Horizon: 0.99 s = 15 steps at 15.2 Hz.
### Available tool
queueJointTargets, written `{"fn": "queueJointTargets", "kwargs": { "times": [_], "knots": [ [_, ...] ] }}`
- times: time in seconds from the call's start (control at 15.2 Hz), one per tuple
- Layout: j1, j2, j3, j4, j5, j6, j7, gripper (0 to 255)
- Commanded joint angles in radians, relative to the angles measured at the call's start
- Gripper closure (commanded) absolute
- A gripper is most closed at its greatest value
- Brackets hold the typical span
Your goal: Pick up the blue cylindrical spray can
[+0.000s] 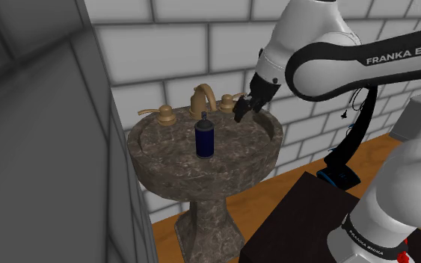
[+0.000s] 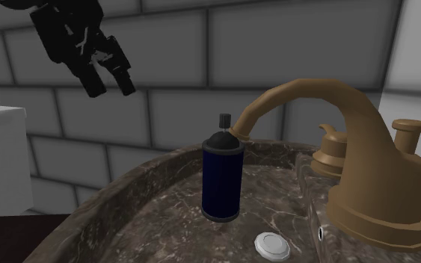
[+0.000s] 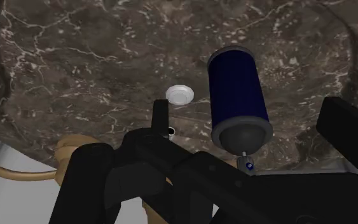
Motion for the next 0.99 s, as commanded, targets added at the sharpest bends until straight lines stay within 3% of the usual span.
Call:
{"fn": "queueJointTargets", "kwargs": {
  "times": [0.0,0.2,0.33,0.53,0.73,0.79,0.92],
  "knots": [
    [-0.036,0.059,0.065,-0.015,-0.022,0.148,0.073,0],
    [-0.139,0.154,0.186,-0.013,-0.090,0.344,0.200,0],
    [-0.253,0.215,0.299,0.004,-0.161,0.464,0.308,0],
    [-0.518,0.276,0.542,0.055,-0.297,0.618,0.503,0],
    [-0.865,0.256,0.853,0.129,-0.402,0.743,0.694,0],
    [-0.924,0.242,0.907,0.143,-0.402,0.763,0.716,0],
    [-0.968,0.232,0.953,0.134,-0.400,0.791,0.730,0]
  ]
}}
